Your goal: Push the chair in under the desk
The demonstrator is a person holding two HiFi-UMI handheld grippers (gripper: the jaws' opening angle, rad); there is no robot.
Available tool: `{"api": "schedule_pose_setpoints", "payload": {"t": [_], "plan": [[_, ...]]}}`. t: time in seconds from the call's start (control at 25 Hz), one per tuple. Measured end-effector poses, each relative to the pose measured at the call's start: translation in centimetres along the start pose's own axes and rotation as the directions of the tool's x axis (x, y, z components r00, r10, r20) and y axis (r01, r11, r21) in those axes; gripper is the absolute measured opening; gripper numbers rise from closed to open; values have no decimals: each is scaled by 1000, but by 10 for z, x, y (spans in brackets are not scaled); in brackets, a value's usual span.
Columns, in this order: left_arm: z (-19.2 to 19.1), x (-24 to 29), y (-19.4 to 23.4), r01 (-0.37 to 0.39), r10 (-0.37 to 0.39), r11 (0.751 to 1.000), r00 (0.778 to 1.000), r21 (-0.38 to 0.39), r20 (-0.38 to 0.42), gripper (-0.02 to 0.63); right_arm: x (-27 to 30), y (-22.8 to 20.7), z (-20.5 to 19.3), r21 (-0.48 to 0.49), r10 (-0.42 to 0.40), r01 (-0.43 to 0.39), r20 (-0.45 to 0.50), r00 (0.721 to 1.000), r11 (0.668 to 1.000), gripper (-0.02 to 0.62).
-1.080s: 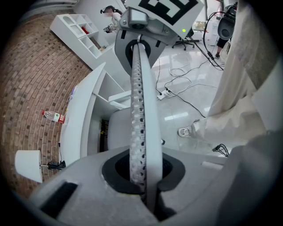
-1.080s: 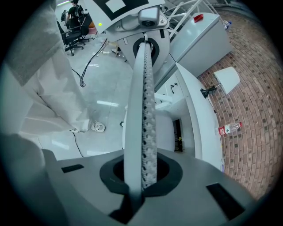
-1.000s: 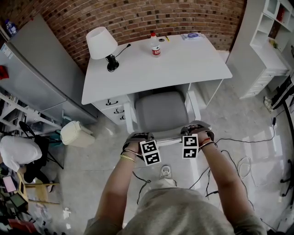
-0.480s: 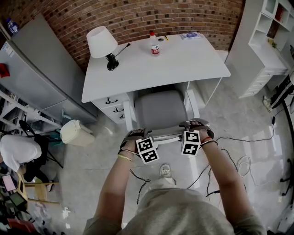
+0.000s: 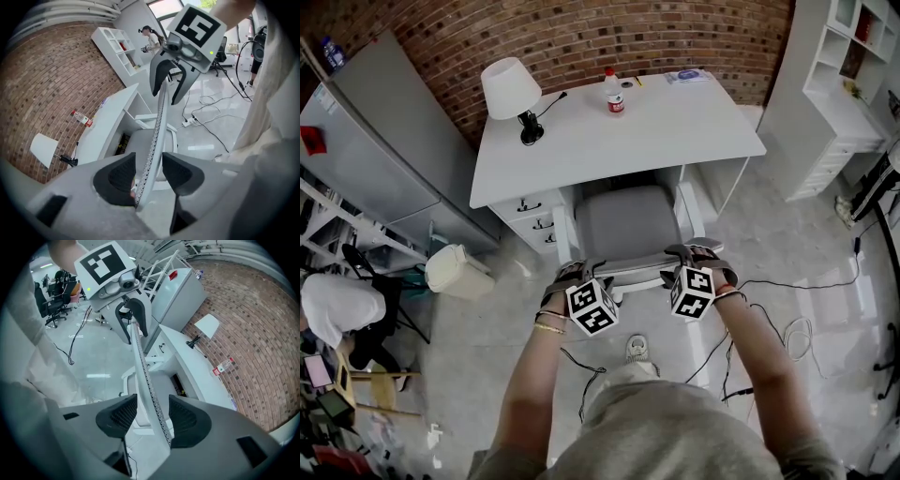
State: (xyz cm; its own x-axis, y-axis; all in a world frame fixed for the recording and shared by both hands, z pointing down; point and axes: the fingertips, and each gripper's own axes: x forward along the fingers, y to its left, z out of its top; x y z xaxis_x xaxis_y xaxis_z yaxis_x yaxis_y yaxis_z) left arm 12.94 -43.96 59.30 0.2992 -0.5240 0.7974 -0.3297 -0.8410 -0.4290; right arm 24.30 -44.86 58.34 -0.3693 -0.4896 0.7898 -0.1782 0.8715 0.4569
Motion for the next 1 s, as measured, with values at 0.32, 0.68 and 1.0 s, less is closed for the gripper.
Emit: {"api": "schedule_pose_setpoints", "payload": {"t": [0.32,0.68,1.0], "plan": [[19,-33,5,-83,93,992,990,-96,105,169,-28,6,21,93,-68,59,101,993,994,173],[38,-59,-6,-105,152,968,968,-229,200,169,-67,7,29,334,-136,56,220,966,941,172],[60,-91,-13,-91,224,915,925,-394,308,152,-105,7,35,521,-231,35,316,920,853,131]]}}
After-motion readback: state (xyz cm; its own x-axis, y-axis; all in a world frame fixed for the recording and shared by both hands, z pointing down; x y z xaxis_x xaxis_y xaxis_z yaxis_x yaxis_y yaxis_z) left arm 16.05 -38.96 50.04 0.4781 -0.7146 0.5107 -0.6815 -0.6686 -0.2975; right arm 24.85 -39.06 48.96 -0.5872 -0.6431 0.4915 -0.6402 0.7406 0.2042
